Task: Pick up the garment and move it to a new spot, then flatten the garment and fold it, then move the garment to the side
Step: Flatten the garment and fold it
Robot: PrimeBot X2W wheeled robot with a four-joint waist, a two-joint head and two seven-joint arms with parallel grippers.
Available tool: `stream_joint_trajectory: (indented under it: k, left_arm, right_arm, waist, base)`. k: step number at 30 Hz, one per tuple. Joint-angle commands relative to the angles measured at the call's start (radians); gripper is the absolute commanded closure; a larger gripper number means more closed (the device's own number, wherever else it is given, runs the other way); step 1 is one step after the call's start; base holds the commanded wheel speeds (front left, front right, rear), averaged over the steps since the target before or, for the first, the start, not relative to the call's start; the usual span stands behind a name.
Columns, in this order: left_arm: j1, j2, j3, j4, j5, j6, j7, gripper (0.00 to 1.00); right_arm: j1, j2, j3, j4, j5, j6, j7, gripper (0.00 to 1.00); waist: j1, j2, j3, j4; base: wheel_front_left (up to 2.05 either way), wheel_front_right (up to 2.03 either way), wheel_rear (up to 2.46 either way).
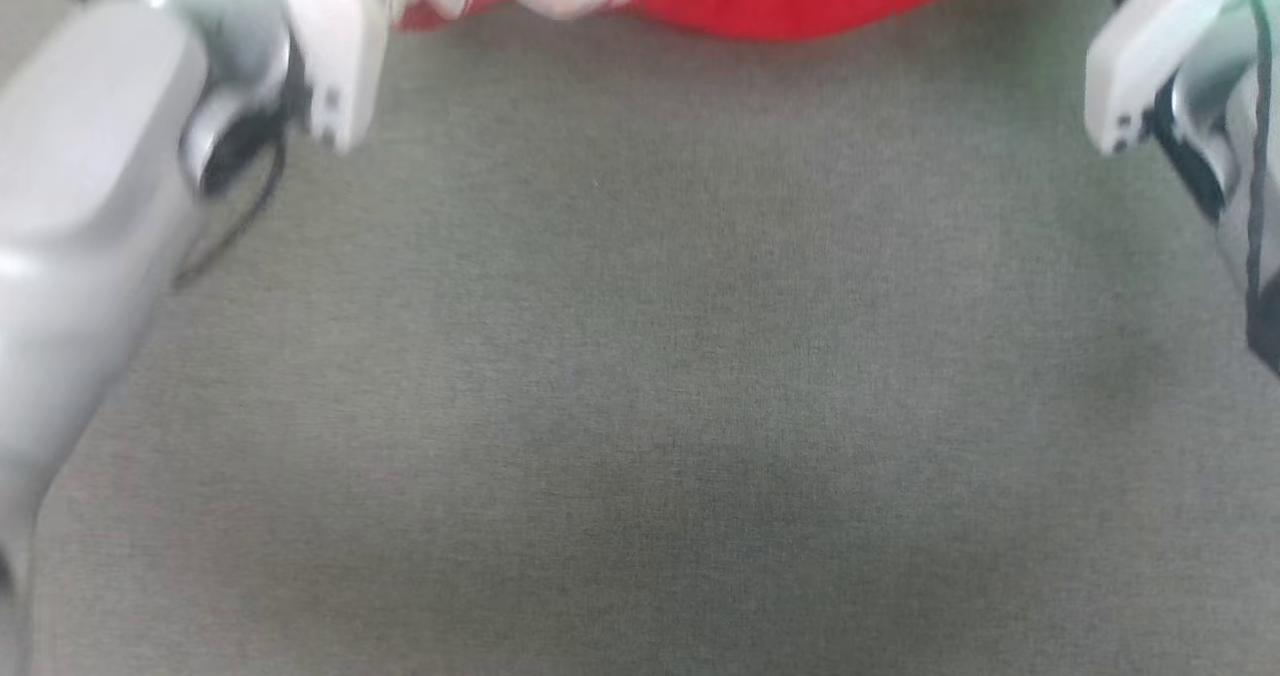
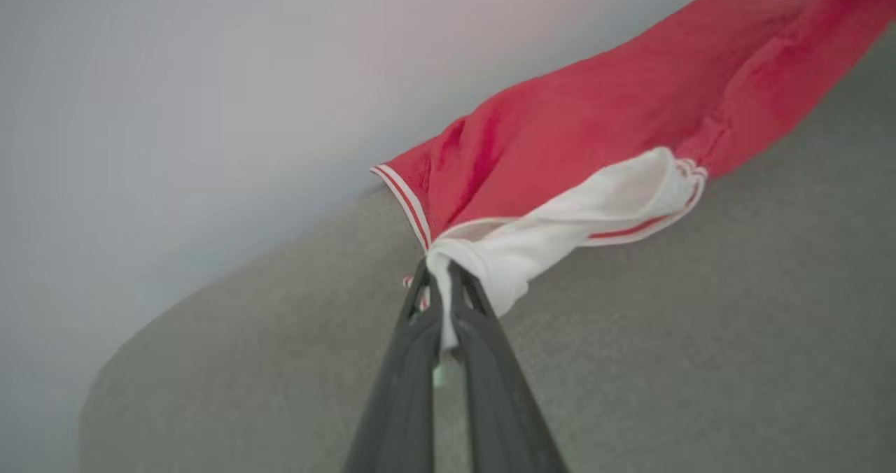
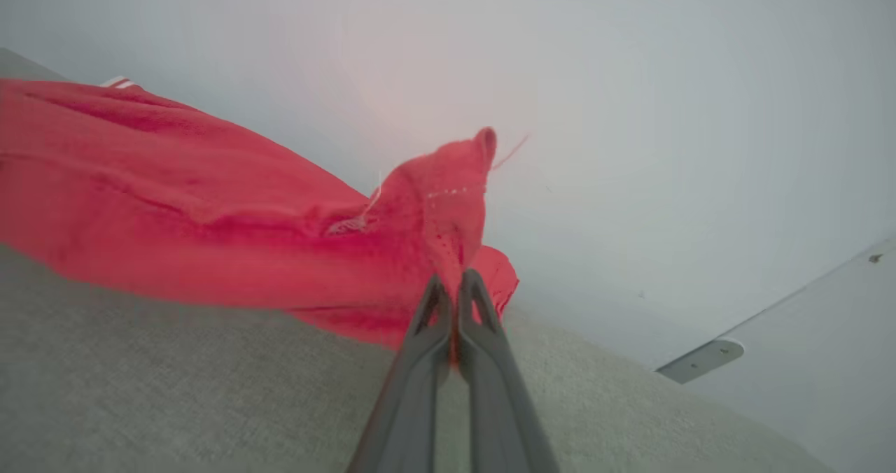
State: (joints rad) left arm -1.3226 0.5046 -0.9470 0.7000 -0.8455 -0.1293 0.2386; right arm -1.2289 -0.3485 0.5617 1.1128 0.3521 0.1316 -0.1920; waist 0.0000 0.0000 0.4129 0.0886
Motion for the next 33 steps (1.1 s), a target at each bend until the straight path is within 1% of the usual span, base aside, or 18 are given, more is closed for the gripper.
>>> stream_joint_trajectory:
  k: [1,3,6,10,13,17,19,20,23,24,28,33]
  left_arm:
    - [0.052,0.019,-0.008,-0.05,-0.03,0.0,0.022,1.0]
    - [0.121,0.07,-0.011,-0.12,-0.063,0.003,0.055,1.0]
    - [0.234,0.138,-0.011,-0.243,-0.109,0.049,0.095,1.0]
    - [0.394,0.223,-0.015,-0.437,-0.16,0.141,0.123,1.0]
    - [0.51,0.291,-0.026,-0.583,-0.191,0.21,0.136,1.0]
    - [0.639,0.368,-0.038,-0.75,-0.223,0.298,0.14,1.0]
    - [0.694,0.397,-0.04,-0.814,-0.244,0.337,0.132,1.0]
    - [0.741,0.425,-0.046,-0.863,-0.255,0.373,0.131,1.0]
    - [0.803,0.458,-0.055,-0.921,-0.28,0.421,0.135,1.0]
    - [0.803,0.458,-0.055,-0.921,-0.28,0.421,0.135,1.0]
    - [0.878,0.489,-0.067,-0.983,-0.32,0.48,0.147,1.0]
    - [0.944,0.517,-0.082,-1.045,-0.352,0.535,0.153,1.0]
  right_arm:
    - [0.045,-0.023,0.021,-0.032,0.041,-0.002,0.012,1.0]
    - [0.108,-0.053,0.054,-0.085,0.103,-0.002,0.035,1.0]
    - [0.201,-0.107,0.103,-0.183,0.196,-0.002,0.073,1.0]
    - [0.329,-0.2,0.155,-0.324,0.305,-0.002,0.121,1.0]
    - [0.42,-0.27,0.186,-0.426,0.363,-0.002,0.16,1.0]
    - [0.543,-0.349,0.193,-0.546,0.433,-0.002,0.204,1.0]
    - [0.604,-0.382,0.191,-0.599,0.455,-0.002,0.23,1.0]
    - [0.663,-0.41,0.182,-0.652,0.475,-0.002,0.251,1.0]
    - [0.76,-0.448,0.174,-0.738,0.504,-0.002,0.296,1.0]
    - [0.76,-0.448,0.174,-0.738,0.504,-0.002,0.296,1.0]
    - [0.882,-0.503,0.153,-0.855,0.531,-0.002,0.354,1.0]
    - [1.03,-0.559,0.128,-0.968,0.576,-0.002,0.413,1.0]
  waist:
    - [0.0,0.0,-0.041,0.01]
    - [0.0,0.0,-0.066,0.013]
    - [0.0,0.0,-0.1,0.012]
    - [0.0,0.0,-0.136,0.011]
    - [0.0,0.0,-0.156,0.01]
    - [0.0,0.0,-0.17,0.011]
    - [0.0,0.0,-0.174,0.011]
    - [0.0,0.0,-0.179,0.012]
    - [0.0,0.0,-0.183,0.012]
    - [0.0,0.0,-0.183,0.012]
    - [0.0,0.0,-0.185,0.01]
    - [0.0,0.0,-0.182,0.008]
  base:
    - [0.0,0.0,0.0]
    - [0.0,0.0,0.0]
    - [0.0,0.0,0.0]
    - [0.0,0.0,0.0]
    - [0.0,0.0,0.0]
    - [0.0,0.0,0.0]
    - [0.0,0.0,0.0]
    - [0.0,0.0,0.0]
    - [0.0,0.0,0.0]
    - [0.0,0.0,0.0]
    - [0.0,0.0,0.0]
    - [0.0,0.0,0.0]
